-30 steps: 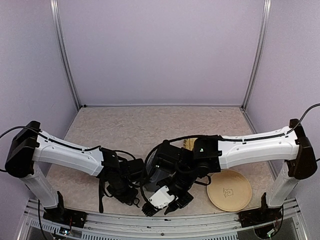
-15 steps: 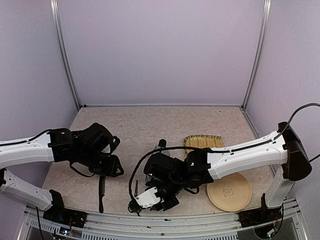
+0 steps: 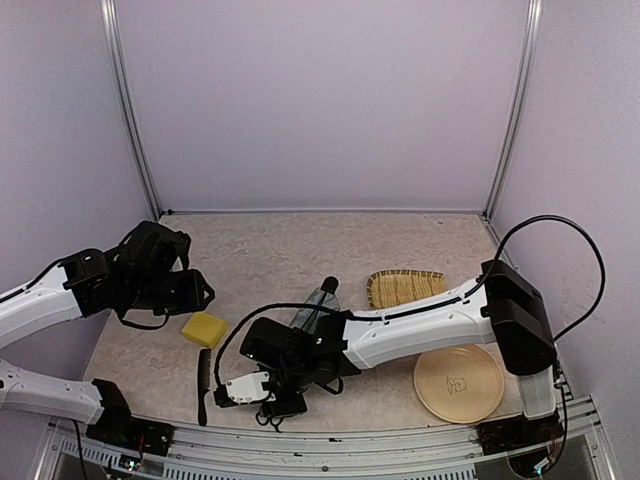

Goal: Sort the hair-cutting tools
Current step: Adjust the thinning scissors at the center of the board.

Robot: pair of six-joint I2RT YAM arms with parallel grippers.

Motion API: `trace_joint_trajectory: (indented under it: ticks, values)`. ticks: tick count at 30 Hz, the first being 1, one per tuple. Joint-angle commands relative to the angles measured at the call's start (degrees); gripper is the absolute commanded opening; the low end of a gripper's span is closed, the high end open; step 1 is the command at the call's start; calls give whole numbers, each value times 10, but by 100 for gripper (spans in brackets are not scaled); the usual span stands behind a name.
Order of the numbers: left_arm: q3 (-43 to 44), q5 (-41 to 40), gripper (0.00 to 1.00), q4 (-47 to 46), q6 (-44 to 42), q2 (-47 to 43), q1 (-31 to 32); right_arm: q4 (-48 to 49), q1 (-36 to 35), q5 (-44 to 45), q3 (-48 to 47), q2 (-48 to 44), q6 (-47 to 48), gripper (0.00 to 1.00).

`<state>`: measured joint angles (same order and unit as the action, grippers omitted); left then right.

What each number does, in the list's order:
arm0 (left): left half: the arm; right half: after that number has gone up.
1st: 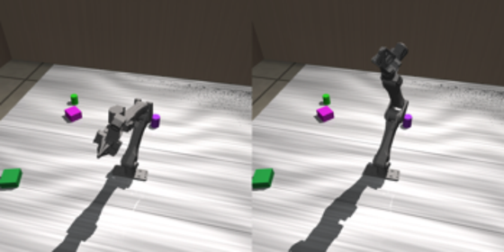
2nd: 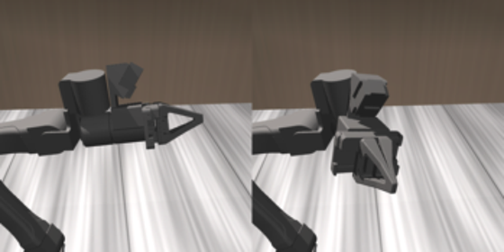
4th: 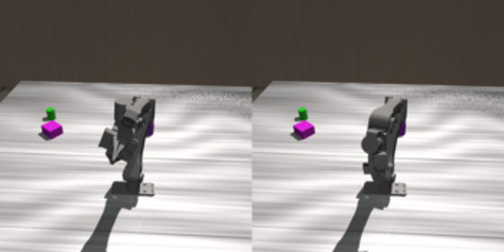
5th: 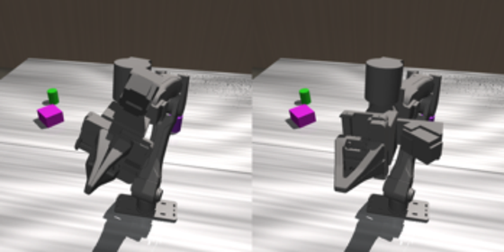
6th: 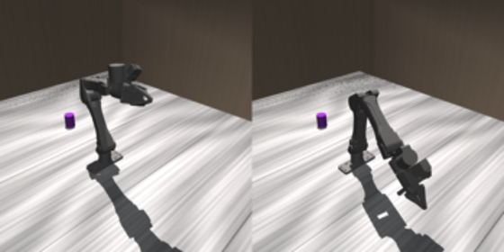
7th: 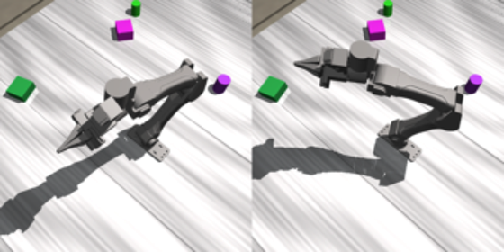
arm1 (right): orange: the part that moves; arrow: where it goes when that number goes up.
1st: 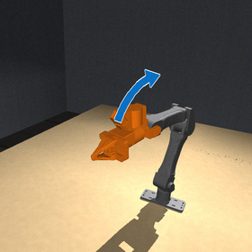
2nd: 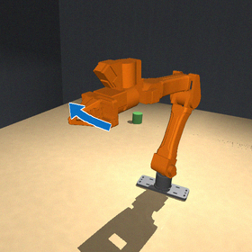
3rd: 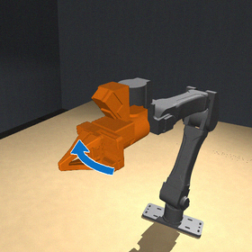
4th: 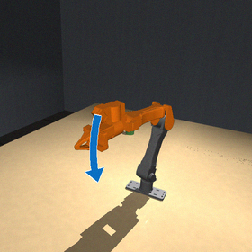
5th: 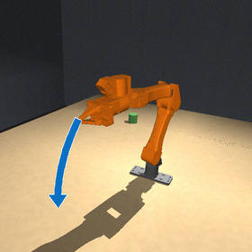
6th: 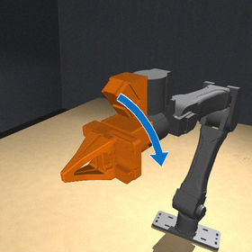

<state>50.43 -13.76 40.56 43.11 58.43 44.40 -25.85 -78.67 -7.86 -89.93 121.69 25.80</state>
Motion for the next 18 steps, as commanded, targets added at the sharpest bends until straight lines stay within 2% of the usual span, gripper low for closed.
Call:
trace_joint_trajectory:
  ticks: [1,18]
  values:
    - [-19,-13,33,-23,-19,7,-5,-39,3,16,-36,33,-15,42]
    - [-38,-5,34,-43,-36,21,-17,-71,-11,67,12,29,35,47]
